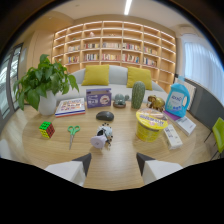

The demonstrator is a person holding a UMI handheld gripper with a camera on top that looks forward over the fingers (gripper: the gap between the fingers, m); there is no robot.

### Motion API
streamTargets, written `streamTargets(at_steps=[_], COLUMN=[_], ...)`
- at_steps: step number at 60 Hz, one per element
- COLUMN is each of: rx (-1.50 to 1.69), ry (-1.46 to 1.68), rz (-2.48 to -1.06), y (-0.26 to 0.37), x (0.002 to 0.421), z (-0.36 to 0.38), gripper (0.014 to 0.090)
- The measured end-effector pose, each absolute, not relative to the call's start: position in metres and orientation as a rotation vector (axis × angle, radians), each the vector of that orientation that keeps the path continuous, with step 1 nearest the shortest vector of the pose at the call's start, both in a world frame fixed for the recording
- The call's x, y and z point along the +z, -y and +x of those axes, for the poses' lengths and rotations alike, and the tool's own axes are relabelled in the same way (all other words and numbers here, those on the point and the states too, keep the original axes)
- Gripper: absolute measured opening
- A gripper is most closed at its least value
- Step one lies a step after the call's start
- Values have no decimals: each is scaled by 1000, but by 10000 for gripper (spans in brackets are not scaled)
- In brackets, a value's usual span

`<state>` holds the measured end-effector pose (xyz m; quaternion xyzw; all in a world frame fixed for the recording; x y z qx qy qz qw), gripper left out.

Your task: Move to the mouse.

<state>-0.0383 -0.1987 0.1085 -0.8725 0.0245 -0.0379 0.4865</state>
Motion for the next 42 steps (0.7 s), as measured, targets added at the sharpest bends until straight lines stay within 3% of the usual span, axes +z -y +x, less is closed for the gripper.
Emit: streamTargets(at_steps=[25,42], rx=[-144,-73], ry=[-52,-77], rz=[-2088,-2137], y=[145,52], x=[154,136], z=[-46,-45], gripper=[862,859])
